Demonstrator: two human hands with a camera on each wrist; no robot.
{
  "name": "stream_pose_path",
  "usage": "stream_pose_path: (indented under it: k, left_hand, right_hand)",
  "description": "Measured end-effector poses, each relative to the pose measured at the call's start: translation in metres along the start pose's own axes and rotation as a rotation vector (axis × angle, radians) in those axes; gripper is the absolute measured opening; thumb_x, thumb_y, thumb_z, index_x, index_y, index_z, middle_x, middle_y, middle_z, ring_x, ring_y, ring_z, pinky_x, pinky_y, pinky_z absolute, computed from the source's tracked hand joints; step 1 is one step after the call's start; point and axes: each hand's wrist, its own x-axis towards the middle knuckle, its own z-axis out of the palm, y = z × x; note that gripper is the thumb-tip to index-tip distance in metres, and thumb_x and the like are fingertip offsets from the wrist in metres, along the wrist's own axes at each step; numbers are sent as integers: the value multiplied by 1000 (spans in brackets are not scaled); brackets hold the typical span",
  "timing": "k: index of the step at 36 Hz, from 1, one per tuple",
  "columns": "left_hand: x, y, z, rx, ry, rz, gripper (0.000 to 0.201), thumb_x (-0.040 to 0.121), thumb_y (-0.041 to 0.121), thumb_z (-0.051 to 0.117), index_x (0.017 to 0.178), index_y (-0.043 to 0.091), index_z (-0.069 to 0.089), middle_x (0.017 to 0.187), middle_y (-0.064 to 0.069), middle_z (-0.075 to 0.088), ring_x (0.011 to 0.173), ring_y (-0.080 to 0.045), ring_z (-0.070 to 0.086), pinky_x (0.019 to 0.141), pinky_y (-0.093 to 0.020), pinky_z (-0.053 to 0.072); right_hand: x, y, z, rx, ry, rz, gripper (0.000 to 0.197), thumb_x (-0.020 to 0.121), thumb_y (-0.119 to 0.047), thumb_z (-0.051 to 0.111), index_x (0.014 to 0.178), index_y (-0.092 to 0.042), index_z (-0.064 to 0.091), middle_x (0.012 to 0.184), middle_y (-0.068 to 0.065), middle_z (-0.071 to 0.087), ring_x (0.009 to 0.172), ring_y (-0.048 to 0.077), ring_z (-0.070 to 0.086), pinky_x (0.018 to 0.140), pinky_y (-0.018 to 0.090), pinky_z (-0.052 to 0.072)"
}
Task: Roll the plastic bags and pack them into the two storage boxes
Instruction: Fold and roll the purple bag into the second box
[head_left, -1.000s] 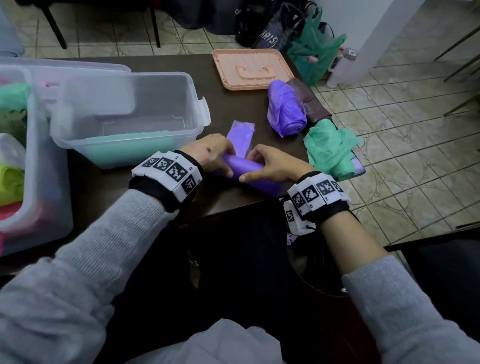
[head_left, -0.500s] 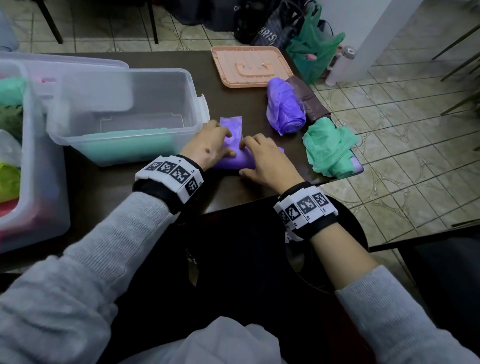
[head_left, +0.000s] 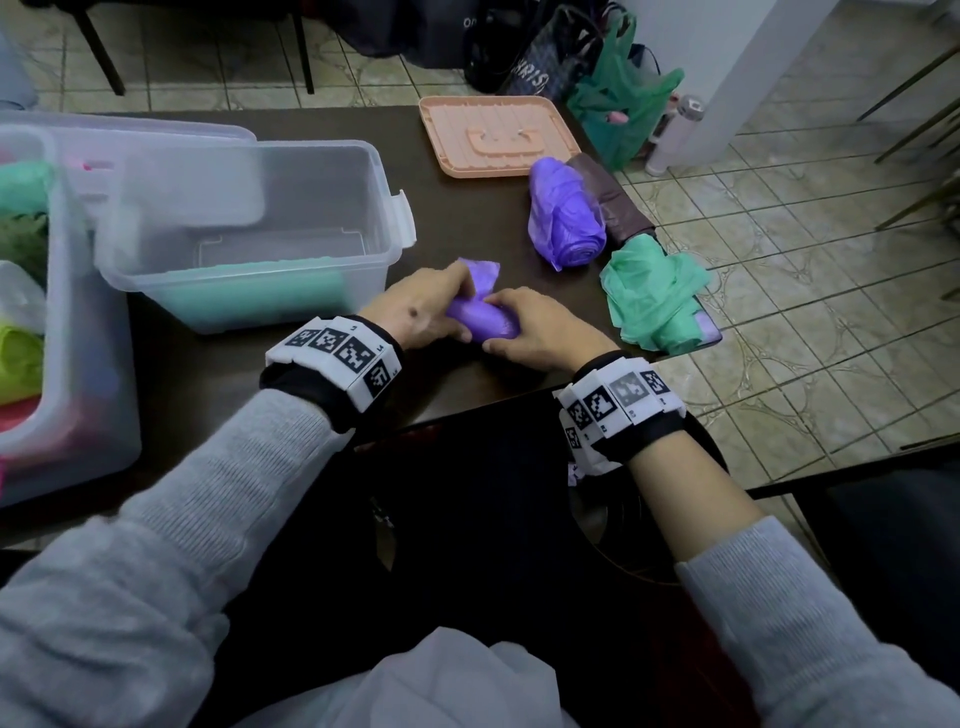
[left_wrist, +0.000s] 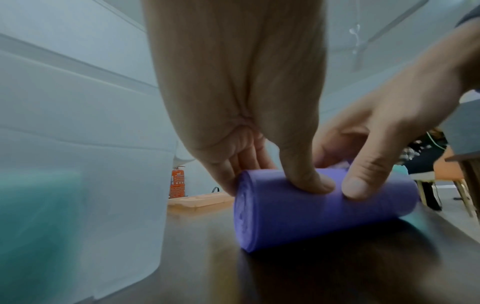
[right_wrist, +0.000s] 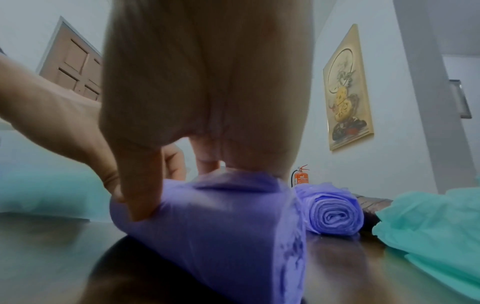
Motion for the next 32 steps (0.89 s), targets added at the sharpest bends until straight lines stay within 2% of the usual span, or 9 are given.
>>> stream_pose_path:
  k: [5,13,16,19,22,25,28,30,32]
  left_hand:
    - [-1,0,-3,-43,-20,-15,36,83,31,69,113,16,56,114,-9,59,95,-20,51,78,-27,34]
    - [-2,-1,-4,-95,-19,-32,43,87,38,63,125,18,58,128,-7,57,117,-23,52,91,-26,35]
    - [-2,-3,-1,-171,18,-46,47,89,29,62,132,13,52,133,-8,54,121,-22,51,99,-25,35]
    - [-1,-5,0,-265,114,-98,37,91,15,58,126,7,52,125,-10,58,113,-22,55,95,-24,38]
    - [0,-9,-1,-311,116,-146,29,91,13,57,120,6,56,120,-11,60,110,-23,56,94,-26,40]
    - [1,-10,1,-338,111,-160,28,91,13,59,118,7,58,118,-11,63,108,-23,58,95,-29,43]
    - [1,-11,3,-384,125,-169,28,91,14,60,118,6,58,116,-10,63,107,-21,58,93,-27,42]
    - [0,-10,4,-406,132,-171,28,91,13,60,118,5,58,115,-10,63,107,-21,58,91,-26,42]
    - [-1,-9,4,-425,145,-177,28,90,12,61,117,5,58,115,-12,64,106,-22,59,92,-28,44]
  right_hand:
    - [-2,0,-3,-33,-83,41,54,88,-30,59,138,-17,44,129,11,37,126,28,33,111,37,27]
    - [-8,1,7,-9,27,30,58,81,-47,66,124,-13,48,123,9,51,115,27,48,97,43,40]
    - [-8,0,0,-3,-44,36,52,86,-45,61,123,-8,52,120,12,54,109,26,52,91,35,41]
    - [-6,-2,-9,-8,-141,76,46,92,-45,53,120,-8,54,117,11,57,95,21,51,75,25,33]
    - [1,-1,-14,5,-200,136,50,91,-48,53,124,-9,51,121,8,57,95,18,51,79,24,34]
    - [8,0,-15,143,-189,202,74,84,-48,64,138,-8,33,136,5,47,118,18,49,98,26,36]
    - [12,-3,-16,202,-213,198,85,83,-47,65,146,-8,22,145,6,40,129,18,43,102,23,31]
    - [12,-5,-16,174,-229,174,80,86,-48,61,147,-11,25,145,6,41,128,18,44,101,22,31]
    - [12,-6,-17,151,-250,151,60,89,-49,56,138,-16,44,133,6,53,113,18,53,91,24,37]
